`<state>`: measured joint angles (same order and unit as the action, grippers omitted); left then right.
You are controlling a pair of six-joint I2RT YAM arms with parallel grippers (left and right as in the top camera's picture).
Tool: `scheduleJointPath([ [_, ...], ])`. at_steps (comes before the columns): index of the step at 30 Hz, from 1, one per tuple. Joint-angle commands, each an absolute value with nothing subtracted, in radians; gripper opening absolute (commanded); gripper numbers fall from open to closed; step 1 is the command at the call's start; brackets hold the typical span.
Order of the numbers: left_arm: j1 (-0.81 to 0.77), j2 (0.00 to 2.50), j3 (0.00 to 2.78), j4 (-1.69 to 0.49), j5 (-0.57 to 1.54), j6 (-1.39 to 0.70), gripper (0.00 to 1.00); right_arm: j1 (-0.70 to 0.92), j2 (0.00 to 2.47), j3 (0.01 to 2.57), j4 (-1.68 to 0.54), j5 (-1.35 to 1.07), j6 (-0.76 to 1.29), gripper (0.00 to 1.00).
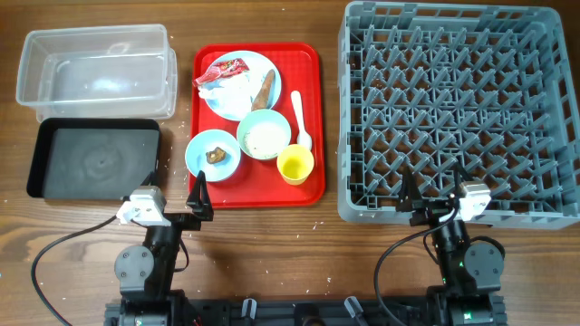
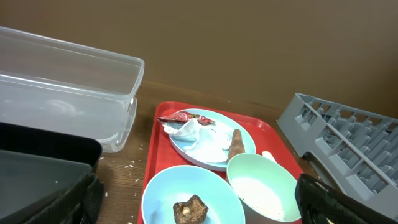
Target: Sort waste into correct bins and load items into the dishwasher rack
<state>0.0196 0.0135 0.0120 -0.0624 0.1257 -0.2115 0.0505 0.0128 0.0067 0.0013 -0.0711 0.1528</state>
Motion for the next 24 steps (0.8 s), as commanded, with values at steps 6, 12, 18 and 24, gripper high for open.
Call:
scheduleJointPath([
  [6, 0.015, 0.003, 0.006, -0.064, 0.134, -0.216, 1.00, 0.047, 0.004, 0.005, 0.005, -0.084, 0.160, 1.00],
  [12, 0.015, 0.003, 0.006, -0.064, 0.134, -0.217, 1.00, 0.047, 0.004, 0.005, 0.006, -0.101, 0.242, 1.00],
  [18, 0.015, 0.003, 0.006, -0.059, 0.142, -0.216, 1.00, 0.047, 0.005, 0.008, 0.006, -0.115, 0.237, 1.00],
  [24, 0.015, 0.003, 0.006, 0.022, 0.141, -0.216, 1.00, 0.047, 0.054, 0.125, -0.011, -0.158, 0.121, 1.00],
])
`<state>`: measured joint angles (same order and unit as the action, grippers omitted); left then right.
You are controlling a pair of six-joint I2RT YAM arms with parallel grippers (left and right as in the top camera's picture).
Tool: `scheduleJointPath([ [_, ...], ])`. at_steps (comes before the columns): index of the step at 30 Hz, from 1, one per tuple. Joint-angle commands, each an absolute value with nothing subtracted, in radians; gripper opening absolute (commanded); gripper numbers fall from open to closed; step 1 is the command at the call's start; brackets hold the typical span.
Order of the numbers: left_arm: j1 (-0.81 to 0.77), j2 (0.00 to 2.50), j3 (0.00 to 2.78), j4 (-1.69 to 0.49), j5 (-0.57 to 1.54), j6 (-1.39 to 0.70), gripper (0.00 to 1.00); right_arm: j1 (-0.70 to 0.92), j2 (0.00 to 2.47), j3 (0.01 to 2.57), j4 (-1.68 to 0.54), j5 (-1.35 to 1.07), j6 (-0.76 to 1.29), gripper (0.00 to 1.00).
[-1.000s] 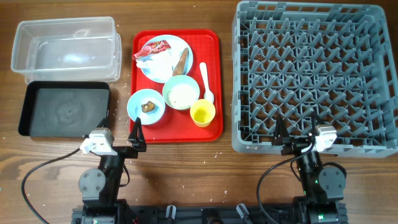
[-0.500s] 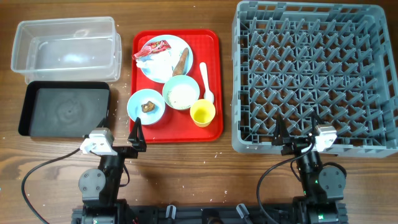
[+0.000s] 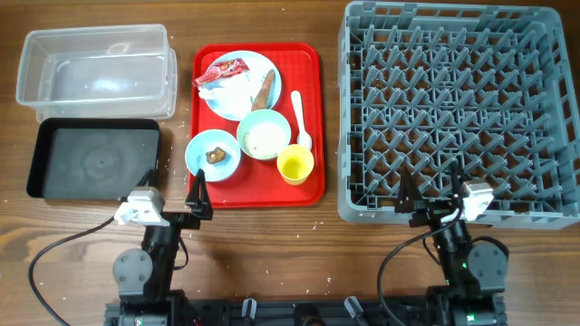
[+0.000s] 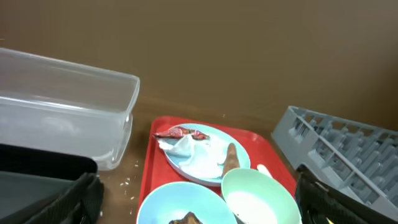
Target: Sort waste into correct bins and load items into the dishwasher rack
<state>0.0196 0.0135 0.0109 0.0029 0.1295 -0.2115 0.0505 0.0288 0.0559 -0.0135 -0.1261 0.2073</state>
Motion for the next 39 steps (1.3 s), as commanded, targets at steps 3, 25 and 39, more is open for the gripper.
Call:
scheduleJointPath([
  [3, 0.015, 0.003, 0.010, 0.024, 0.138, -0.216, 1.00, 0.047, 0.115, 0.197, -0.020, -0.158, 0.017, 1.00],
  [25, 0.013, 1.322, 1.384, -0.619, 0.192, -0.106, 1.00, 0.047, 0.752, 0.921, -0.624, -0.139, -0.105, 1.00],
  [39, -0.114, 1.724, 1.669, -0.820, 0.212, 0.184, 1.00, 0.047, 0.868, 0.948, -0.711, -0.313, -0.075, 1.00],
])
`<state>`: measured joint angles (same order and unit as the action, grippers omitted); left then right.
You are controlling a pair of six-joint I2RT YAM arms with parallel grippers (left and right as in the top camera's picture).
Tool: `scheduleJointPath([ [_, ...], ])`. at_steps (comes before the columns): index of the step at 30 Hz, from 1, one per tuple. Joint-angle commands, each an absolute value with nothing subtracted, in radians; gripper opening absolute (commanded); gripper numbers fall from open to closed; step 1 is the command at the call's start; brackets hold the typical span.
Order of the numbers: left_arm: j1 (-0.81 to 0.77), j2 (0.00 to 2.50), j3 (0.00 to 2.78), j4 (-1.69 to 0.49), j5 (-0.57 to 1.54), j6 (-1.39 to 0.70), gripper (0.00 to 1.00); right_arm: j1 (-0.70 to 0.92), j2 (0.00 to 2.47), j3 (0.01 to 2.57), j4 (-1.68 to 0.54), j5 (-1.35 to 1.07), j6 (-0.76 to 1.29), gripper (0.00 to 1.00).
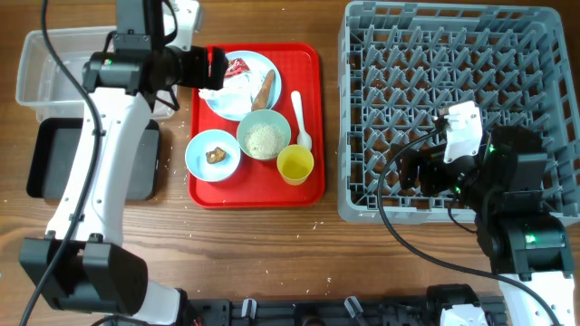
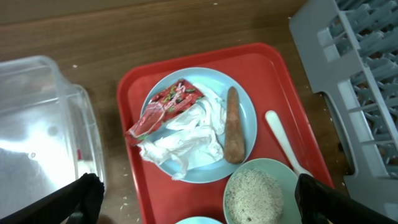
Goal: Sort waste into correct bins and load items into the dishwasher rack
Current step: 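Grasp the red wrapper and tissue with the left gripper, drop into clear bin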
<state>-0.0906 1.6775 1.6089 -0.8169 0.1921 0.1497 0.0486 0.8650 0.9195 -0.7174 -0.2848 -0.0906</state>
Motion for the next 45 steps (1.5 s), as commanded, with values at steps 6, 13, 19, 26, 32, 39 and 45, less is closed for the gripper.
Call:
scheduleJointPath([
  [6, -0.114, 2.031, 2.005, -1.003, 0.160, 0.285, 1.00, 0.047, 0.870, 0.948, -0.725, -0.313, -0.049, 1.00],
  [13, -0.129, 2.250, 2.013, -0.938, 0.137, 0.369, 1.00, 0.047, 0.963, 0.948, -0.775, -0.313, -0.018, 1.00],
  [19, -0.162, 2.381, 2.012, -0.855, 0.114, 0.390, 1.00, 0.047, 1.075, 0.948, -0.804, -0.313, -0.019, 1.00],
  [26, -0.168, 2.442, 2.012, -0.844, 0.115, 0.389, 0.89, 0.047, 1.109, 0.948, -0.806, -0.313, -0.018, 1.00],
  [32, -0.173, 2.441, 2.012, -0.867, 0.115, 0.384, 0.04, 0.047, 1.109, 0.948, -0.810, -0.313, -0.018, 1.00],
  [39, -0.164, 2.317, 2.071, -0.865, 0.114, 0.122, 0.04, 0.047, 1.109, 0.948, -0.814, -0.313, -0.015, 1.00],
  [45, -0.160, 2.053, 2.077, -0.900, 0.052, -0.047, 0.04, 0.047, 1.109, 0.948, -0.813, -0.313, -0.015, 1.00],
])
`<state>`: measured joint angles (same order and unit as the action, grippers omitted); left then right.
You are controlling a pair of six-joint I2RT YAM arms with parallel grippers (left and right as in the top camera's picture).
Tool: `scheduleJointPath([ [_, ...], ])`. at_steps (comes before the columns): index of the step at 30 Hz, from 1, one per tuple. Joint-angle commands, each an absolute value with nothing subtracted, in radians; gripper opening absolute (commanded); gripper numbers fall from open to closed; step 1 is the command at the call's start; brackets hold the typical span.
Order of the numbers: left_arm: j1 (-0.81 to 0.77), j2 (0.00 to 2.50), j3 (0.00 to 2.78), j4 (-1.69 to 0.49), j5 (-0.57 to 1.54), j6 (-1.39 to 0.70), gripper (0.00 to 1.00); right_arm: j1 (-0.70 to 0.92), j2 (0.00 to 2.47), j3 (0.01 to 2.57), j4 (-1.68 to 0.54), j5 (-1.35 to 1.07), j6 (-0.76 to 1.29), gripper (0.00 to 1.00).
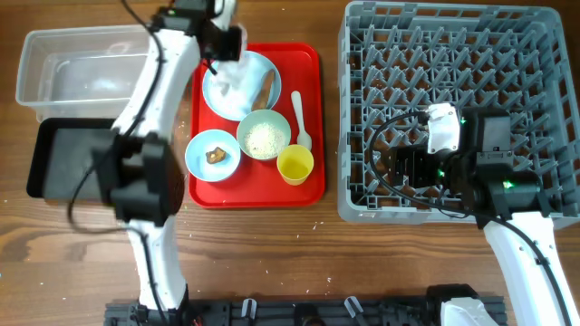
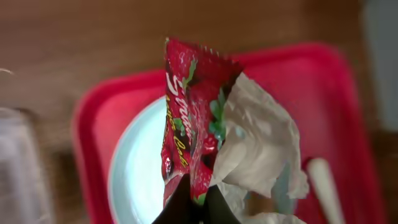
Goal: Sort waste into correct bins and load items into the dishwasher rack
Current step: 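Grasp the red wrapper and tissue with the left gripper, drop into clear bin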
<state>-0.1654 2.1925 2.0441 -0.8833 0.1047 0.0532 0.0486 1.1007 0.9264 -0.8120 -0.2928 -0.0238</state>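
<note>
My left gripper [image 2: 194,202] is shut on the lower end of a red strawberry-print wrapper [image 2: 189,118], which stands upright over the pale blue plate [image 2: 134,180]. A crumpled white napkin [image 2: 255,143] lies against the wrapper's right side. Overhead, the left gripper [image 1: 227,47] is at the far end of the red tray [image 1: 308,63], covering the wrapper. My right gripper [image 1: 388,167] hovers over the near left part of the grey dishwasher rack [image 1: 507,54]; how its jaws stand is not visible.
The tray also holds a brown stick of food [image 1: 265,88] on the plate, a rice bowl [image 1: 264,136], a small blue bowl [image 1: 213,155] with a brown scrap, a yellow cup [image 1: 295,165] and a white spoon [image 1: 301,118]. Clear bin [image 1: 91,72] and black bin [image 1: 82,163] stand at left.
The left gripper was open above the plate; now it is down at the plate and shut on the red wrapper. The right arm sits a little further left over the rack.
Both arms first rested at the table's near edge, grippers open, and stayed there at the second moment. Then the left arm was stretched over the tray's far end and the right arm over the rack. Now the left gripper holds the wrapper.
</note>
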Motion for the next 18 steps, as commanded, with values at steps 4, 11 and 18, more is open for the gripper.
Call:
scheduleJointPath([
  [4, -0.104, 1.974, 2.077, -0.919, -0.081, -0.200, 0.04, 0.047, 1.109, 0.948, -0.812, -0.313, -0.015, 1.00],
  [11, 0.177, 1.975, 2.075, -0.937, -0.104, -0.613, 0.04, 0.047, 1.109, 0.948, -0.809, -0.313, 0.012, 1.00],
  [18, 0.278, 1.993, 1.965, -0.938, -0.392, -1.214, 0.04, 0.047, 1.109, 0.948, -0.816, -0.313, 0.090, 1.00],
])
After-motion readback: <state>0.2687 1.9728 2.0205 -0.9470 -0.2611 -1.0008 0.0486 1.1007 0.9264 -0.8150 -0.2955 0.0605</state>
